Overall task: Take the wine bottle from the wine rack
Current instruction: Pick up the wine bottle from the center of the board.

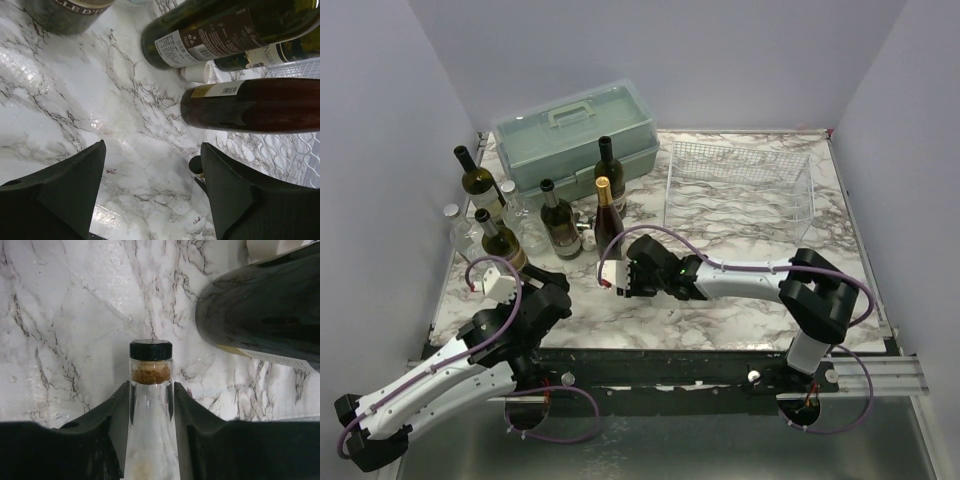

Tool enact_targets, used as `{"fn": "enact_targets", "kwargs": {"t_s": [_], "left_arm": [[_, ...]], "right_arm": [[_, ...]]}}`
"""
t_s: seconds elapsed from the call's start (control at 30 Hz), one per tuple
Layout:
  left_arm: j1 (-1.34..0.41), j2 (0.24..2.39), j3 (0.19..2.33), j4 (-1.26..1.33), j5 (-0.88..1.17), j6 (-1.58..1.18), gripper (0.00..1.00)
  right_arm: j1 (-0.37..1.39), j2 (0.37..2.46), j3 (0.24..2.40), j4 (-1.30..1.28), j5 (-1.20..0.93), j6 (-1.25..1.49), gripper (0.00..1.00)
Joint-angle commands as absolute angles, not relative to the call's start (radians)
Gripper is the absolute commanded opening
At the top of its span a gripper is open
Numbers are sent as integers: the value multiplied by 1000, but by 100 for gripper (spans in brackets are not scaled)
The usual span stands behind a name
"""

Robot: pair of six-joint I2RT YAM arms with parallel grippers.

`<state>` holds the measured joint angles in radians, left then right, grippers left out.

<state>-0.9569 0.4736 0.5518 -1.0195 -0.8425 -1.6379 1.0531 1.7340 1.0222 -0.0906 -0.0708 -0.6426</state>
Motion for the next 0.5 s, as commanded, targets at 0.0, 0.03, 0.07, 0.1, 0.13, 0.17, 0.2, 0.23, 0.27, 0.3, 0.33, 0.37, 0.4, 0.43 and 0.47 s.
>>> {"fn": "enact_targets", "kwargs": {"t_s": [0.0,0.03,0.07,0.1,0.13,0.17,0.2,0.23,0.27,0.3,0.33,0.37,0.4,0.43,0.47], "left_arm": [[-954,443,581,-1064,-923,-1601,78],[-954,440,582,-1063,-923,-1595,78],[-954,439,584,-1063,-921,-1591,78],[-954,440,584,-1063,-920,-1587,78],[-954,439,587,-1064,-918,-1582,78],[-954,437,587,-1062,-916,-1578,79],[-954,432,588,-1062,-914,-1573,79],[-954,430,588,-1062,-914,-1567,79],[-954,425,587,-1060,-913,-1561,79],[-954,420,586,-1058,-914,-1557,79],[-954,414,585,-1049,-914,-1542,79],[-954,408,584,-1035,-912,-1521,79],[-954,401,579,-1018,-909,-1505,79],[-954,392,575,-1004,-904,-1485,79],[-954,383,571,-976,-897,-1457,79]], "right_arm": [[1061,1765,1027,-69,-4,-596,28],[1060,1762,1039,-90,-10,-590,23],[1060,1752,1045,-104,-18,-580,19],[1060,1736,1048,-117,-38,-576,15],[1060,1708,1047,-131,-60,-572,11],[1060,1679,1044,-143,-82,-569,9],[1059,1641,1042,-160,-116,-558,7],[1059,1605,1040,-175,-145,-553,6],[1059,1560,1038,-187,-180,-545,6],[1058,1526,1037,-197,-212,-538,4],[1057,1488,1038,-203,-235,-532,3],[1050,1459,1043,-214,-258,-527,3],[1039,1443,1056,-228,-290,-522,3],[1023,1430,1070,-239,-317,-508,3],[1006,1423,1088,-250,-346,-503,3]]}}
